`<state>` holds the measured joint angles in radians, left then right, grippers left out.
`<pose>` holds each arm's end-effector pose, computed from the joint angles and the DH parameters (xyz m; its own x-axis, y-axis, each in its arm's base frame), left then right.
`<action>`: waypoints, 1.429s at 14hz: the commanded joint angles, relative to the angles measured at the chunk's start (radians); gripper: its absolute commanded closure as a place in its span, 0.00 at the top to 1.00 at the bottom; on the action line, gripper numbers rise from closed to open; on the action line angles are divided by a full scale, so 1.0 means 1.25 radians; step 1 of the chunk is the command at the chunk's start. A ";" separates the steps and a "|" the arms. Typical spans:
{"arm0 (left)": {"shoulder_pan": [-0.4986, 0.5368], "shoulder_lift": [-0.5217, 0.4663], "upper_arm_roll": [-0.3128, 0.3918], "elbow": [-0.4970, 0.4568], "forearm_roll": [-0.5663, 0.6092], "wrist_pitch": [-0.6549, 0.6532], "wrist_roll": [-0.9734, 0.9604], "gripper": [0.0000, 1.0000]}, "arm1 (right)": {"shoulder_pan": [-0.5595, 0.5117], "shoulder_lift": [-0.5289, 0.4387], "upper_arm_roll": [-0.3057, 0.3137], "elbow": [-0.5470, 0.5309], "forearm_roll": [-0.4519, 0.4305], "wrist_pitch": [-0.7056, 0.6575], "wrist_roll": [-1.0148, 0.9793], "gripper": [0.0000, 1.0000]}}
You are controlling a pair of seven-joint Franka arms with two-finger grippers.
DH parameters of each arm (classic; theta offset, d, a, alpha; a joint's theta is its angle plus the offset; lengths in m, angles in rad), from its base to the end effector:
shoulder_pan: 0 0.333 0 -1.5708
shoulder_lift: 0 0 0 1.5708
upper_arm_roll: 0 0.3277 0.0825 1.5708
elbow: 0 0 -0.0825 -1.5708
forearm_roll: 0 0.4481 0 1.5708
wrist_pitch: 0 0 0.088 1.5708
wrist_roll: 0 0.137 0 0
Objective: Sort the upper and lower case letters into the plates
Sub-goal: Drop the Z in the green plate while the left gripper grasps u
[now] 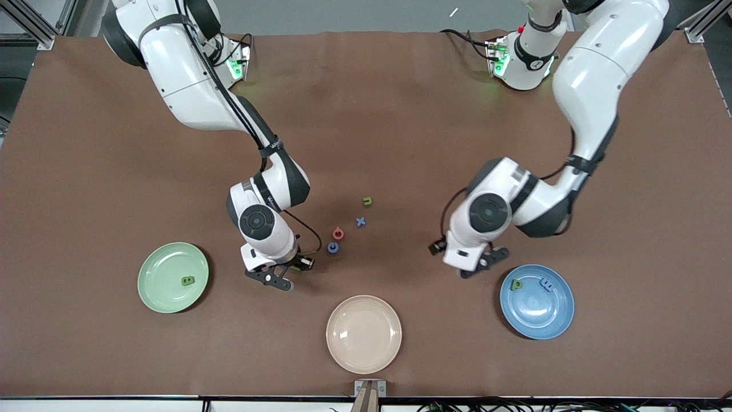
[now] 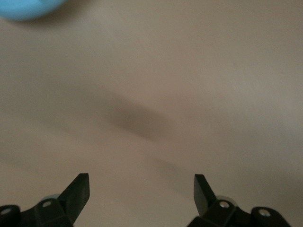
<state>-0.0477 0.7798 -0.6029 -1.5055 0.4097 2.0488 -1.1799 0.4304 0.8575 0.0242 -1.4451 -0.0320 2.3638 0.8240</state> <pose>0.6509 -0.3847 0.1981 0.8994 0.4268 -0.0947 0.4237 -0.9043 -0.0514 0.7083 0.3421 0.1158 0.9359 -0.3493 0.0458 -0.3475 -0.9367 -0.0413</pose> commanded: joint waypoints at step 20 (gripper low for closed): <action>-0.342 0.095 0.118 0.001 -0.009 0.212 -0.183 0.47 | -0.314 -0.021 0.004 0.103 0.007 -0.266 -0.709 0.94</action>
<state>-0.4619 0.8847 -0.4659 -1.5229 0.4072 2.3033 -1.3949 0.0002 0.8476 0.0212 -1.3029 -0.0310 2.0345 -0.1626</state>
